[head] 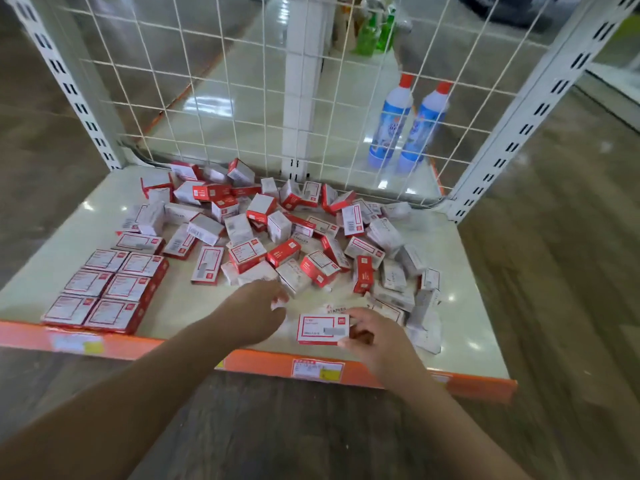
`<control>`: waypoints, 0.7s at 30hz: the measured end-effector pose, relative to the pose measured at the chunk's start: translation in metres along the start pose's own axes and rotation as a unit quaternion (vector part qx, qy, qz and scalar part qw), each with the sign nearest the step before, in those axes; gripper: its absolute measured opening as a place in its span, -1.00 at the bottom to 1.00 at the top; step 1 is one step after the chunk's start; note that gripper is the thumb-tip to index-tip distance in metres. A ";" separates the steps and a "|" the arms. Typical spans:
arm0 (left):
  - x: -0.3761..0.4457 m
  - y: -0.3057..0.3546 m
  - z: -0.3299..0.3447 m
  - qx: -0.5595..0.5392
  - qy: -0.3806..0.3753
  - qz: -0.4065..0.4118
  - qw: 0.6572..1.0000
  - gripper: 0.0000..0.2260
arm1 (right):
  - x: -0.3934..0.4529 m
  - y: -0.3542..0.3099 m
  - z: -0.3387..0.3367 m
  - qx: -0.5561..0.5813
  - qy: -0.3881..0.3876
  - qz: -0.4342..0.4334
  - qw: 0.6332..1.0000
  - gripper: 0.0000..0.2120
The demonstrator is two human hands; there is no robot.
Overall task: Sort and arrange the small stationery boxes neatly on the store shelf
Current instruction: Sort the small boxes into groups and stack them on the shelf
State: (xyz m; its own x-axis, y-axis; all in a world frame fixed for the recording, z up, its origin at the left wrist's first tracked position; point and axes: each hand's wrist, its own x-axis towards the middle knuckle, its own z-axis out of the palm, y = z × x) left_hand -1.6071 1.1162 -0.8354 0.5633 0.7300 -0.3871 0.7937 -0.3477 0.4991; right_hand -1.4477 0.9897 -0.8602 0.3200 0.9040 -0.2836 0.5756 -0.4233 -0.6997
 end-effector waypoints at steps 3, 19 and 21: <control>-0.003 0.000 0.005 0.041 -0.015 0.001 0.999 -0.73 | -0.006 0.011 0.007 -0.015 0.021 -0.004 1.000 -0.60; -0.002 -0.016 0.004 0.187 -0.047 0.060 0.979 -0.64 | 0.013 -0.002 0.029 -0.090 -0.035 -0.025 0.995 -0.69; -0.003 -0.015 0.004 0.210 -0.056 0.084 0.972 -0.65 | 0.014 -0.005 0.033 -0.092 -0.047 -0.015 0.995 -0.62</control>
State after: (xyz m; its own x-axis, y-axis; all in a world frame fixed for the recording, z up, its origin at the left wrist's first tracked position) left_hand -1.6192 1.1170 -0.8447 0.6960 0.5819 -0.4206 0.6989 -0.6834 0.2110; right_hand -1.4711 1.0071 -0.8823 0.2336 0.9147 -0.3298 0.7144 -0.3915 -0.5800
